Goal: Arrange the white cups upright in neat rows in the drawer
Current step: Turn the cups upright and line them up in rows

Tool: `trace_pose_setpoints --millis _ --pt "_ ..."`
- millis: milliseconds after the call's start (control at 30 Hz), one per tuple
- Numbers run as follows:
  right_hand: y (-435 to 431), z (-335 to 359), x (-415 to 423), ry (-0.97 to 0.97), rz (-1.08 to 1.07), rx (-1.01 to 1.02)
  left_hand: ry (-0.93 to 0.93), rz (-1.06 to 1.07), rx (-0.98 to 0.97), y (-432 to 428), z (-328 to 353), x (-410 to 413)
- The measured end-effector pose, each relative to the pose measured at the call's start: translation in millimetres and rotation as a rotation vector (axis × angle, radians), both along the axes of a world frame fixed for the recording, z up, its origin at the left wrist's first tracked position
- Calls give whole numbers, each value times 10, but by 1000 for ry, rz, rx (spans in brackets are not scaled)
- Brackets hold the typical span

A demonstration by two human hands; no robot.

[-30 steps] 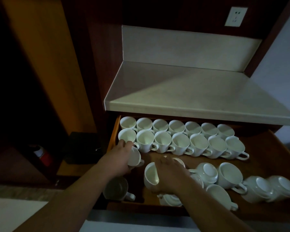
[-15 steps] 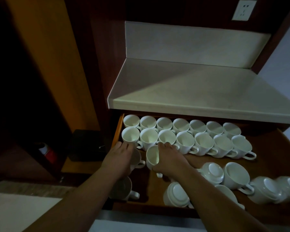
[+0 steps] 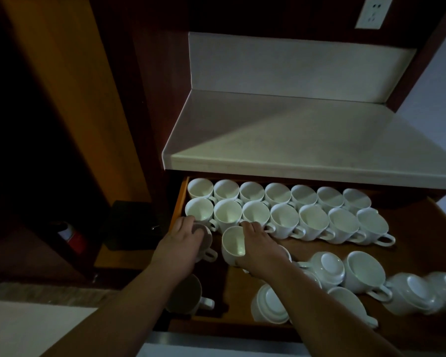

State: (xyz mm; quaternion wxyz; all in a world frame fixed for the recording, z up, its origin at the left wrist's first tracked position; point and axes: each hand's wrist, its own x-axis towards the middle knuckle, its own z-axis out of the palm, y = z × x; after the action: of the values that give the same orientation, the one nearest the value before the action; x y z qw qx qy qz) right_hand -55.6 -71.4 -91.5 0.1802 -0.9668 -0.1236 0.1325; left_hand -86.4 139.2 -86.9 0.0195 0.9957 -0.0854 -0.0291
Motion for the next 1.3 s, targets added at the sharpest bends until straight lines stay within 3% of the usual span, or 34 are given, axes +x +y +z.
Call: trace_pose_setpoints --millis 1300 --pt "14 -9 21 44 -111 126 0 -38 28 -1 81 -34"
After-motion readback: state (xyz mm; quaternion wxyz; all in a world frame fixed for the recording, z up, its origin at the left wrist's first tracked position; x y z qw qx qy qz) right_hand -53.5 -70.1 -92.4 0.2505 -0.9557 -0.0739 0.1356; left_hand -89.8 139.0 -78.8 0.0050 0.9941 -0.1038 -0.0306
